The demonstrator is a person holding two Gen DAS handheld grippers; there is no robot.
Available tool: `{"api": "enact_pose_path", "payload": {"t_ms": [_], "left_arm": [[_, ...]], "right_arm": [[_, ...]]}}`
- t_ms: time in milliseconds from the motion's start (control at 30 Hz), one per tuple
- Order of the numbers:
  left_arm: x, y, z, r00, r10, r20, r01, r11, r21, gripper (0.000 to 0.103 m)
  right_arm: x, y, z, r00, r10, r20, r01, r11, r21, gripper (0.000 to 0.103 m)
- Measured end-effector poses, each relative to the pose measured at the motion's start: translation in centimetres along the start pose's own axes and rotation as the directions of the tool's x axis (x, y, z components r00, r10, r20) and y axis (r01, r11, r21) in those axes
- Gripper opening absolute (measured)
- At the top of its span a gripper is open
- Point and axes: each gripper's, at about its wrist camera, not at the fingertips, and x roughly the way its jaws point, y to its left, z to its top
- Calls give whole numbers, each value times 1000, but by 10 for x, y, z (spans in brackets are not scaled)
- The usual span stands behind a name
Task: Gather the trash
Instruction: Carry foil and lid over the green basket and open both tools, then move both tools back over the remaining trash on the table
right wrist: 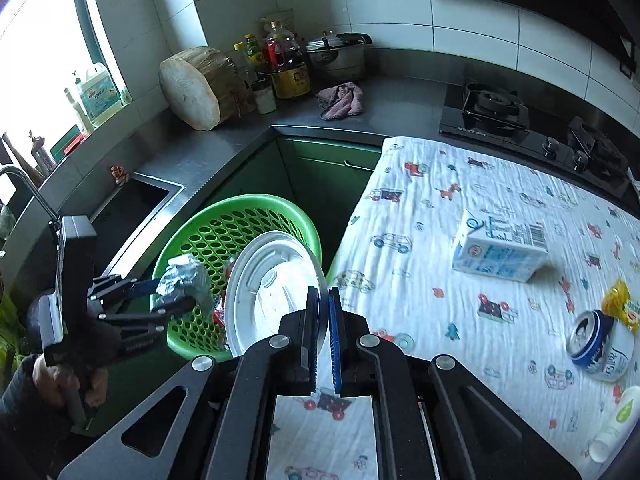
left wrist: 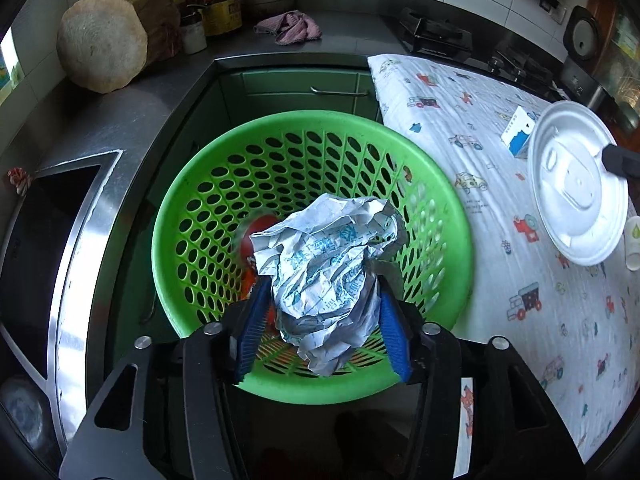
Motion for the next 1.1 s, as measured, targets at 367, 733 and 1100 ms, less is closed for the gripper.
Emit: {"api": "enact_pose_path", "payload": {"t_ms": [367, 733, 1100], "left_arm": [[-4, 29, -11, 1000, 19, 9, -18, 998, -60, 75], [-12, 33, -12, 1000, 21, 12, -19, 996, -82, 79], [-17, -7, -3, 999, -19, 26, 20, 999, -36, 86]], "right_arm": [[56, 36, 40, 1000, -8, -24, 8, 1000, -26, 7], [53, 38, 41, 1000, 17, -3, -17, 1000, -3, 44], [2, -28, -1, 996, -83, 18, 82, 995, 64, 74]]}}
